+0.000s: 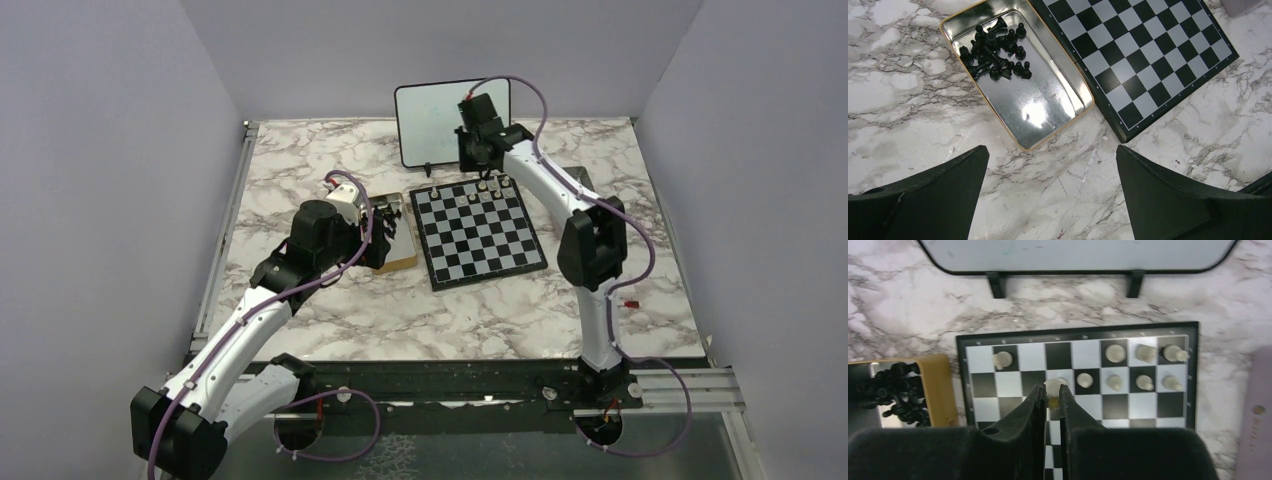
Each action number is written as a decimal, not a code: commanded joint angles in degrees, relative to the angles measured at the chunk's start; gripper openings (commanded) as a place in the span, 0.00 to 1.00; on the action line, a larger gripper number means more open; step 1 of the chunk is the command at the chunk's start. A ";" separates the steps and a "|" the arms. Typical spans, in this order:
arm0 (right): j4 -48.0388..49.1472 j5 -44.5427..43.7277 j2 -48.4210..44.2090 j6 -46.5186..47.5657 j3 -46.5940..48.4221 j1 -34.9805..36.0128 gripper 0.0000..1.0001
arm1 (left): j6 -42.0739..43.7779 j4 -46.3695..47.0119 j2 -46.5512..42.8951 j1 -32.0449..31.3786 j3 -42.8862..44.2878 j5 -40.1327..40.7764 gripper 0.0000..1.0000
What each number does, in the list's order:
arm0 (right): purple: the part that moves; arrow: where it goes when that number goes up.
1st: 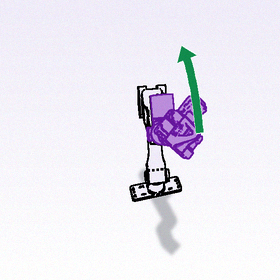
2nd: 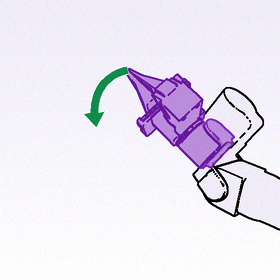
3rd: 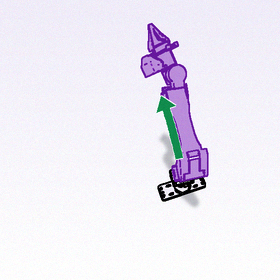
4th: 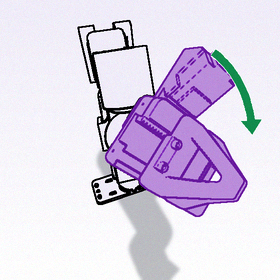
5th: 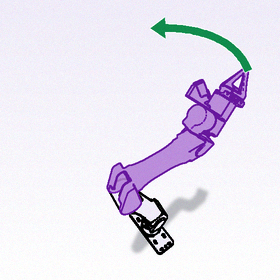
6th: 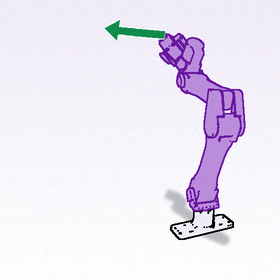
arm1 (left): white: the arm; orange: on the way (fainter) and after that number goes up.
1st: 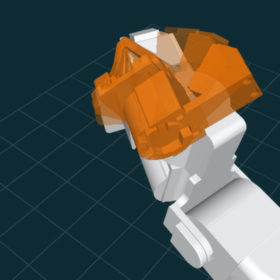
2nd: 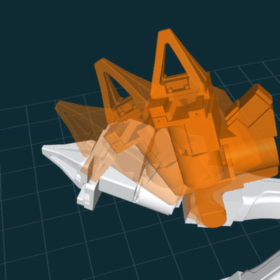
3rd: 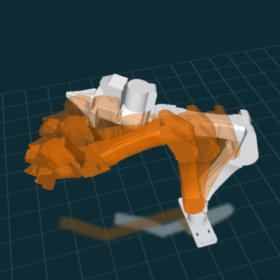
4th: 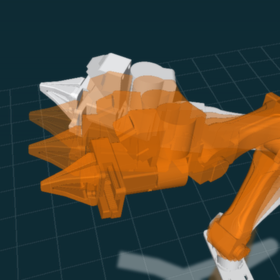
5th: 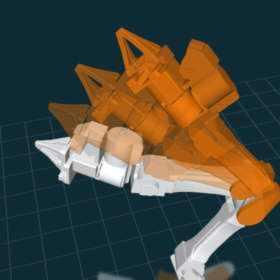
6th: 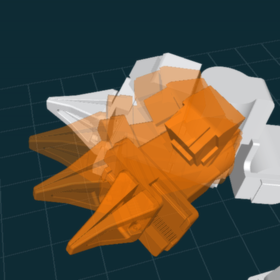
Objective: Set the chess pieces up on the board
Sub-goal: Place the chess piece on the chessboard.
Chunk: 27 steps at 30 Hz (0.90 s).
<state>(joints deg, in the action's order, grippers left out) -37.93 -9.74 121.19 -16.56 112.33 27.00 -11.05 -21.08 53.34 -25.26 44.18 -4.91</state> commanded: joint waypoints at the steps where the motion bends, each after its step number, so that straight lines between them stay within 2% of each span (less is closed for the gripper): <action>1: -3.41 -1.51 5.02 -0.58 8.20 4.68 0.15 | 0.57 0.52 -1.02 -0.23 -0.04 0.14 0.99; 9: -4.03 -1.73 13.21 0.03 17.20 10.19 0.15 | 0.58 0.51 -1.76 -0.23 -0.15 0.60 0.99; 27: -2.25 -3.50 18.21 1.15 17.84 12.63 0.15 | 0.59 0.52 -2.23 -0.23 -0.15 0.58 0.99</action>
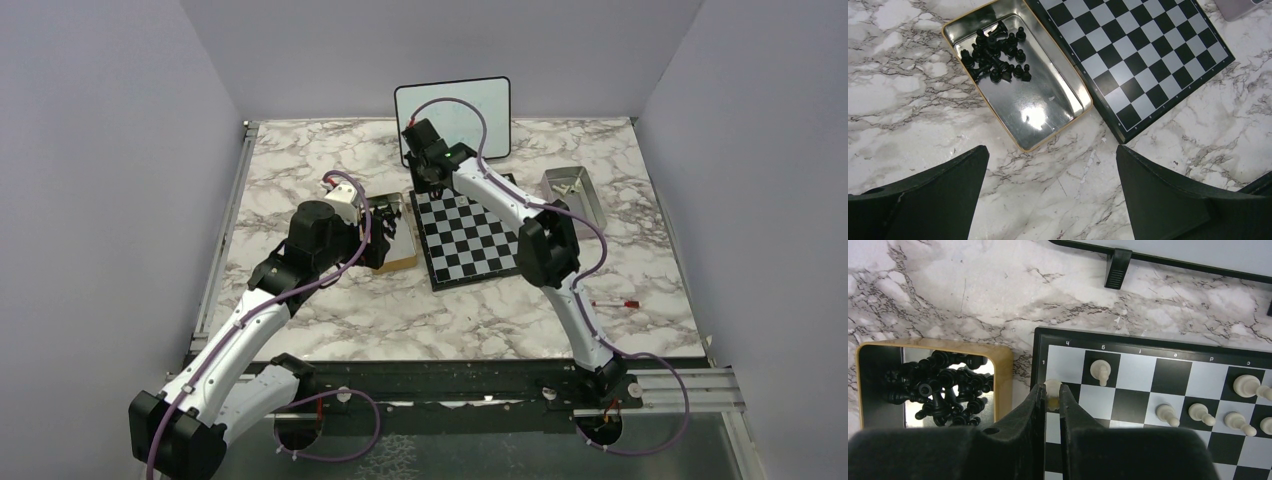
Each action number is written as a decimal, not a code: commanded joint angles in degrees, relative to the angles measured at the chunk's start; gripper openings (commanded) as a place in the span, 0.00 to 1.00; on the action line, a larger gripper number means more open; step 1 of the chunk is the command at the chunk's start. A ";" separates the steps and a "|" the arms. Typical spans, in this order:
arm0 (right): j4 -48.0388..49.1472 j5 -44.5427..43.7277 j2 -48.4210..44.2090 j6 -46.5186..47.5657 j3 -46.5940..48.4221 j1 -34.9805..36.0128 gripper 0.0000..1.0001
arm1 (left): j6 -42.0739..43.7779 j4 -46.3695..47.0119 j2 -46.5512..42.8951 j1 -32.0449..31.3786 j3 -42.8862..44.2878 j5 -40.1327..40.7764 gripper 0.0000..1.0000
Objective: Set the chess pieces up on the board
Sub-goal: Place the chess piece on the chessboard.
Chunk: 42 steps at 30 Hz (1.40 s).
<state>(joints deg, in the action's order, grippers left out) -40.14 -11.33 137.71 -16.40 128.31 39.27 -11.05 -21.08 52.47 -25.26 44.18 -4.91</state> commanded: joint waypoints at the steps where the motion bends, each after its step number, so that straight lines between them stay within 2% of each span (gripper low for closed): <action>1: -0.03 -1.78 1.86 1.09 1.86 0.42 0.15 | 0.59 0.51 -1.33 -0.23 -0.15 0.60 0.99; 37: 2.38 -3.89 6.52 4.80 4.66 0.37 0.15 | 0.68 0.52 -1.22 -0.23 -0.14 0.50 0.99; 42: 2.51 -3.60 6.82 4.91 4.66 0.42 0.18 | 0.68 0.51 -1.25 -0.23 -0.13 0.45 0.99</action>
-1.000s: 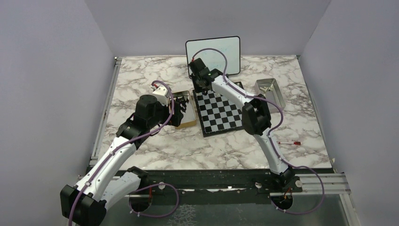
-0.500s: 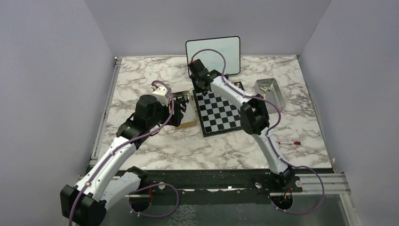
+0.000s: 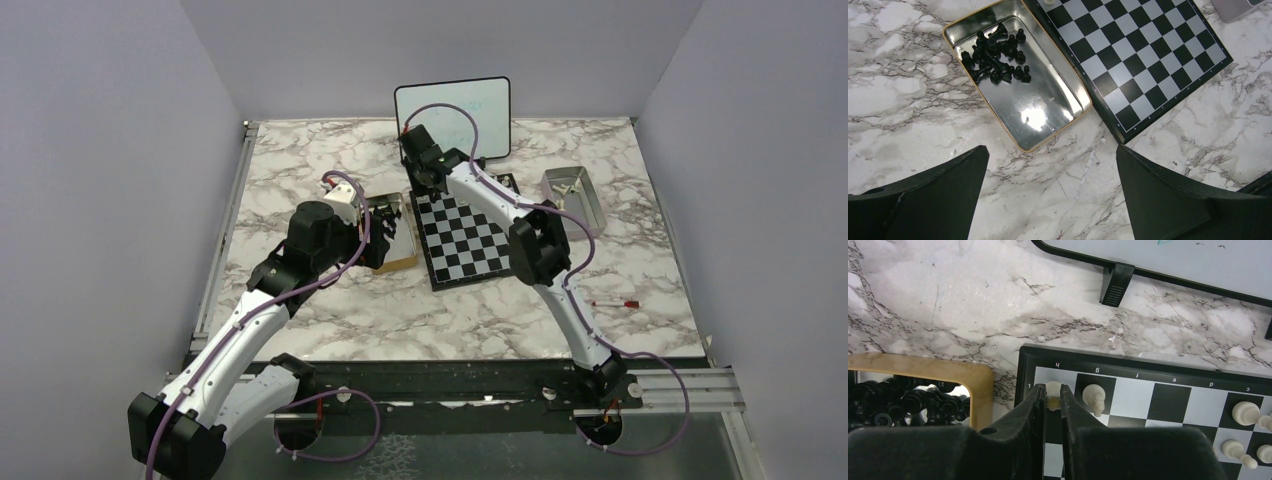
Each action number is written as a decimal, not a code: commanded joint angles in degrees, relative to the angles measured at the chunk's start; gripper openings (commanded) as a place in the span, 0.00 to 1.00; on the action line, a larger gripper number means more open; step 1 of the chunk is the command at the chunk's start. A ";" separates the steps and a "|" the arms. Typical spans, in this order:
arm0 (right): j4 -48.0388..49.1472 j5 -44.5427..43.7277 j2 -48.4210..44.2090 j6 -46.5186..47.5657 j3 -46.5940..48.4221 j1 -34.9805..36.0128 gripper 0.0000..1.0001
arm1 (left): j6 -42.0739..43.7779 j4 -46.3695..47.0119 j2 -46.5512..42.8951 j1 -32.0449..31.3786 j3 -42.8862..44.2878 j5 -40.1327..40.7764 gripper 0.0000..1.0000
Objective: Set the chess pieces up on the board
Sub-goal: Place the chess piece on the chessboard, then pick up the chess piece from the storage box.
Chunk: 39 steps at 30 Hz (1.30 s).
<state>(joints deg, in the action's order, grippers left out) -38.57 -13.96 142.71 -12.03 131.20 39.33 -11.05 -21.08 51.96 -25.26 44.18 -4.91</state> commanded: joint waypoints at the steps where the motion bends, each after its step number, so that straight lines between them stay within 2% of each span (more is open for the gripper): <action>1: 0.89 -0.78 1.86 0.52 1.90 0.31 0.20 | 0.68 0.51 -0.71 -0.23 -0.07 0.45 0.99; 9: 0.68 0.24 0.16 -0.10 4.57 0.31 0.31 | 0.68 0.52 -1.05 -0.23 -0.15 0.38 0.99; 16: 1.54 -2.09 -6.52 0.32 2.17 0.26 0.33 | 0.59 0.51 -0.96 -0.23 -0.15 0.33 0.99; 21: 5.85 -5.77 -14.86 0.03 -7.19 -0.89 0.32 | 0.59 0.52 -0.92 -0.23 -0.15 0.11 0.99; 25: 3.43 -6.75 -18.80 0.01 -10.52 -4.37 0.32 | 0.63 0.52 -0.83 -0.23 -0.06 -0.11 0.99; 27: 3.34 -8.20 -21.97 0.90 -15.18 -6.07 0.30 | 0.68 0.51 -1.04 -0.23 -0.11 -0.03 0.99; 32: 6.52 -4.62 -30.72 1.79 -26.60 -13.21 0.30 | 0.68 0.59 -1.95 -0.22 -0.32 0.43 0.99; 39: 7.45 -3.13 -36.31 1.91 -35.36 -22.44 0.30 | 0.77 0.60 -0.99 -0.23 -0.06 -0.21 0.99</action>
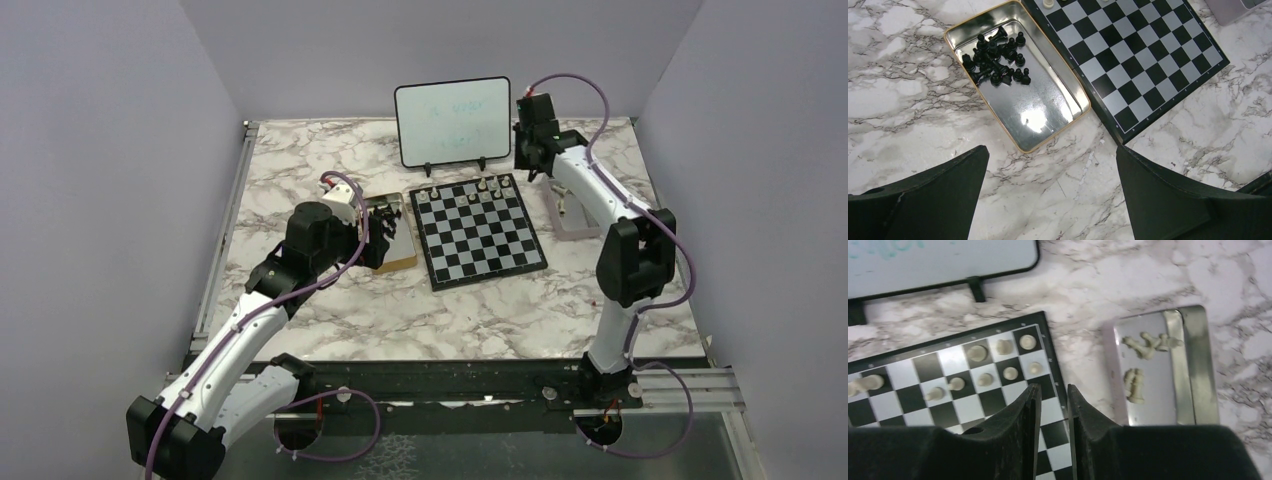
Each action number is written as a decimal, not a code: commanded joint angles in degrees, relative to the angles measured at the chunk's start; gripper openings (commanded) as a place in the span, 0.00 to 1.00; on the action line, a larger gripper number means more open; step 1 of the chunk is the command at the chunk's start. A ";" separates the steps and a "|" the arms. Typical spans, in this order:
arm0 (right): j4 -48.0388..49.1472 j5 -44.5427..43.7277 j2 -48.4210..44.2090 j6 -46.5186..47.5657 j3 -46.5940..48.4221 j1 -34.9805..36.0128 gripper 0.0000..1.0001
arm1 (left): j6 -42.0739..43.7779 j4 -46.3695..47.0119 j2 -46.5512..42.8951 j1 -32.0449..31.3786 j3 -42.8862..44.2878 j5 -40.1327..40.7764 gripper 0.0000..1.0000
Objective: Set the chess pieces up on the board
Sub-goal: Pick up the chess piece from the storage box.
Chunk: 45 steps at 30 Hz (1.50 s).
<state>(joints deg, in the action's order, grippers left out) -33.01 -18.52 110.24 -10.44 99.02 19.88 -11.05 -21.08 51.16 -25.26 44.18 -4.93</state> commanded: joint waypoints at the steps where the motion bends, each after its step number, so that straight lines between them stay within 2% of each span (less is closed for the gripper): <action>1: 1.98 1.53 -4.07 0.14 -4.06 -4.41 0.30 | 0.77 0.60 -0.21 -0.23 -0.06 -0.18 0.99; 9: 3.53 3.17 -3.80 -2.63 -9.22 -12.99 0.28 | 0.76 0.60 0.27 -0.23 -0.06 0.18 0.99; 21: 1.53 11.00 -0.90 -2.16 -13.89 -19.52 0.31 | 0.68 0.60 0.84 -0.24 -0.15 -0.20 0.99; 45: 2.89 16.15 7.10 -0.38 -15.54 -21.60 0.36 | 0.50 0.61 1.91 -0.23 -0.06 -0.69 0.99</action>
<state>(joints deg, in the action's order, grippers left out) -31.44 -4.27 115.72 -11.86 83.79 -1.50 -11.05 -21.08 52.90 -25.26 44.18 -4.95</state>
